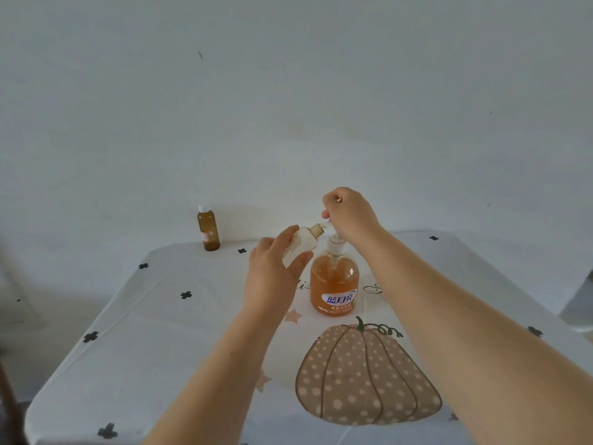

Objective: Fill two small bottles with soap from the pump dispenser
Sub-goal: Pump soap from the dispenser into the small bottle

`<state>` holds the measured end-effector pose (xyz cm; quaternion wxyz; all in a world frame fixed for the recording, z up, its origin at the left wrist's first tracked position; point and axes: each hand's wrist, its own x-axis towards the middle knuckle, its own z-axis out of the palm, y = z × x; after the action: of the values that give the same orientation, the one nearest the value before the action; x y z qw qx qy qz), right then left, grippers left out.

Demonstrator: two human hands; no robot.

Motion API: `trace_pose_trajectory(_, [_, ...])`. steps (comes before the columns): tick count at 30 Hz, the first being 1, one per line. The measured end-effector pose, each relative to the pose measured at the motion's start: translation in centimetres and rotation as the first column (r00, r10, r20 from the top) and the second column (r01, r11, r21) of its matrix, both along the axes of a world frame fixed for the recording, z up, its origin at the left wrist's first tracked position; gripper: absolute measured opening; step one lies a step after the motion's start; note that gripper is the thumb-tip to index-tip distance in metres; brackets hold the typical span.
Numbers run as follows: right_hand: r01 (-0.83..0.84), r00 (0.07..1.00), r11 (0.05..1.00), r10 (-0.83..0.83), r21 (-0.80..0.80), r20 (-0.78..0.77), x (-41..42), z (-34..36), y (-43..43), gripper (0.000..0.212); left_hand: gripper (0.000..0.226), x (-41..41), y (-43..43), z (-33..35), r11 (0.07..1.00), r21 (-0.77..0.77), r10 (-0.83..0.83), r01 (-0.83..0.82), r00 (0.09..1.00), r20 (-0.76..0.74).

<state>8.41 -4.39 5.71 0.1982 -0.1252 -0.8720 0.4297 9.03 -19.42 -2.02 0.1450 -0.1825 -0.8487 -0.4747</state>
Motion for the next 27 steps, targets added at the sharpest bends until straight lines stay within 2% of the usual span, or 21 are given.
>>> trace_pose_trajectory(7, [-0.024, 0.978, 1.000, 0.021, 0.012, 0.210, -1.9, 1.2, 0.2, 0.034, 0.052, -1.3, -0.7, 0.0, 0.997, 0.070, -0.014, 0.016, 0.999, -0.029])
trace_pose_trajectory(9, [-0.078, 0.938, 0.993, 0.043, 0.088, 0.345, -2.1, 1.7, -0.4, 0.034, 0.050, -1.5, -0.9, 0.2, 0.996, 0.075, -0.037, 0.038, 0.999, -0.025])
trace_pose_trajectory(12, [-0.120, 0.868, 0.948, -0.043, 0.293, 0.495, -2.5, 2.0, -0.9, 0.036, 0.051, -1.9, -1.2, 0.4, 0.992, 0.106, -0.071, 0.070, 0.997, 0.007])
trace_pose_trajectory(15, [-0.181, 0.858, 0.924, -0.019, 0.336, 0.514, -2.6, 1.8, -0.7, 0.028, 0.055, -2.5, -2.0, 0.7, 0.958, 0.257, -0.162, 0.125, 0.979, 0.128])
trace_pose_trajectory(17, [-0.189, 0.834, 0.881, -0.089, 0.434, 0.544, -2.7, 1.8, -0.7, 0.019, 0.057, -3.1, -2.7, 0.7, 0.889, 0.421, -0.289, 0.177, 0.932, 0.217])
trace_pose_trajectory(18, [-0.153, 0.827, 0.876, -0.140, 0.457, 0.545, -2.7, 1.7, -0.8, 0.024, 0.056, -3.5, -3.0, 0.6, 0.840, 0.506, -0.353, 0.195, 0.905, 0.238])
trace_pose_trajectory(20, [-0.112, 0.842, 0.871, -0.172, 0.478, 0.511, -2.8, 1.5, -1.1, 0.033, 0.050, -4.1, -3.2, 0.0, 0.719, 0.662, -0.464, 0.211, 0.855, 0.232])
trace_pose_trajectory(22, [-0.151, 0.837, 0.839, -0.172, 0.523, 0.519, -3.2, 1.1, -0.7, 0.033, 0.042, -4.5, -3.1, -0.5, 0.576, 0.788, -0.568, 0.218, 0.799, 0.194])
trace_pose_trajectory(24, [-0.199, 0.826, 0.817, -0.158, 0.542, 0.541, -2.9, 1.3, -0.7, 0.031, 0.039, -4.6, -2.9, -1.1, 0.460, 0.865, -0.638, 0.202, 0.752, 0.164])
trace_pose_trajectory(27, [-0.187, 0.856, 0.845, -0.110, 0.501, 0.505, -2.7, 1.4, -0.5, 0.015, 0.038, -4.6, -2.4, -2.2, 0.390, 0.909, -0.670, 0.150, 0.723, 0.169])
